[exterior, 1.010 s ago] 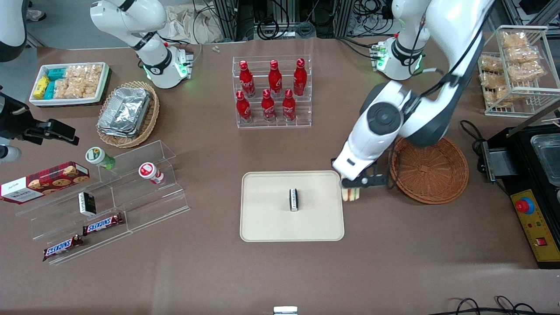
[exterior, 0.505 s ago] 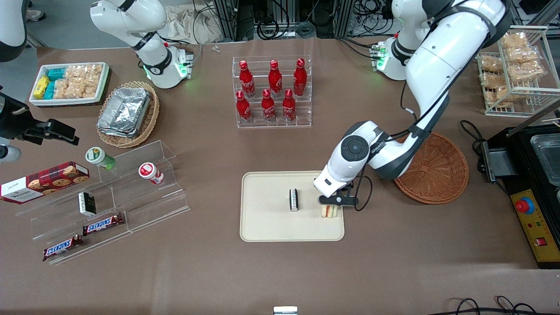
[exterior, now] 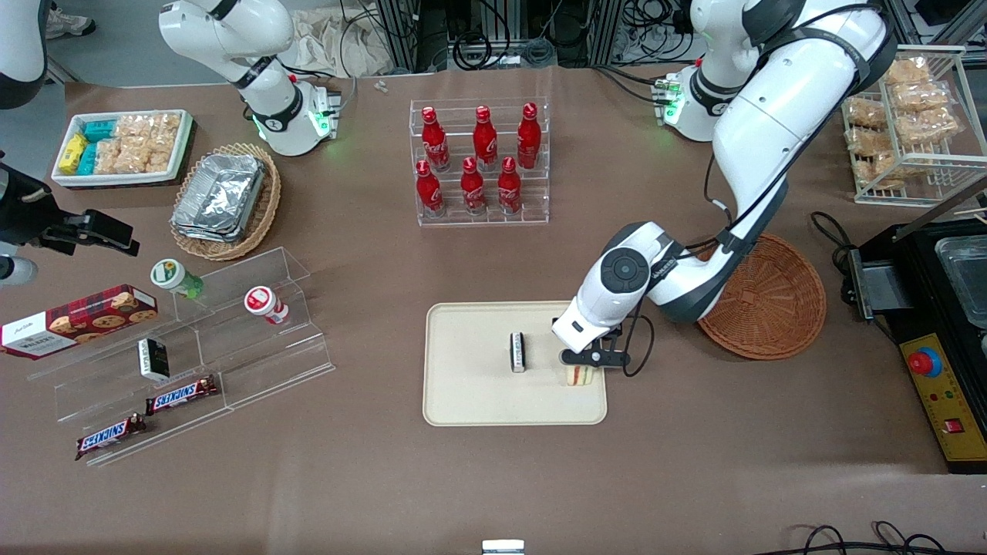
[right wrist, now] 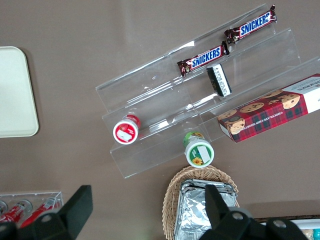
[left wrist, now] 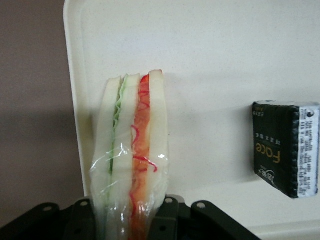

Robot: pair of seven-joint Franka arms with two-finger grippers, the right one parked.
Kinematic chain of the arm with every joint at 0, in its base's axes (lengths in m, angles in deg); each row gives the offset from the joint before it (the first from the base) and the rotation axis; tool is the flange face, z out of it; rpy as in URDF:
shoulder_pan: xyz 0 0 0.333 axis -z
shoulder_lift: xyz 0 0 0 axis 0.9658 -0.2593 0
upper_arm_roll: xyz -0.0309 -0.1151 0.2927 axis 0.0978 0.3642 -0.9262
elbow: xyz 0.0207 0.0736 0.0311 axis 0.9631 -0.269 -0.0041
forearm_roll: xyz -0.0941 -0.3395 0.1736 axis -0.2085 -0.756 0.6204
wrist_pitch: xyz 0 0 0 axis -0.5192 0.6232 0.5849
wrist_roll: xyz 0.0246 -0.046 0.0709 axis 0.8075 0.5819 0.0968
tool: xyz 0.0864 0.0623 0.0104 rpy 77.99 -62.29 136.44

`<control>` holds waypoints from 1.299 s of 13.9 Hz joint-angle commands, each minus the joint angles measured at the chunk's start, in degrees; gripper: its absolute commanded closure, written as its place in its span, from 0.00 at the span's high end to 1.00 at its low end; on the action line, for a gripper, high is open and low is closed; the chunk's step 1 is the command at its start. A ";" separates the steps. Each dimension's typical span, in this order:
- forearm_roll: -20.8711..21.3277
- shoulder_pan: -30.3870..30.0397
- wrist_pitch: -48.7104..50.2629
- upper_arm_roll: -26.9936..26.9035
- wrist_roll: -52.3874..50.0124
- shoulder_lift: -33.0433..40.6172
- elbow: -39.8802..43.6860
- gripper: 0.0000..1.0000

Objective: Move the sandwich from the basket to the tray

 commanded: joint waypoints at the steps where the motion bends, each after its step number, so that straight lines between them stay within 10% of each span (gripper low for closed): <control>1: 1.59 -0.22 0.25 0.55 -1.43 -1.00 1.38 0.99; 5: -1.38 -0.39 3.67 0.99 -5.28 8.82 -0.20 0.99; 10: -18.59 -0.48 20.51 0.64 2.84 26.66 -1.09 0.99; 14: -29.50 -0.04 35.55 -9.44 17.61 37.22 2.33 0.99; 18: -31.11 -0.48 48.31 -20.61 28.78 41.02 7.60 1.00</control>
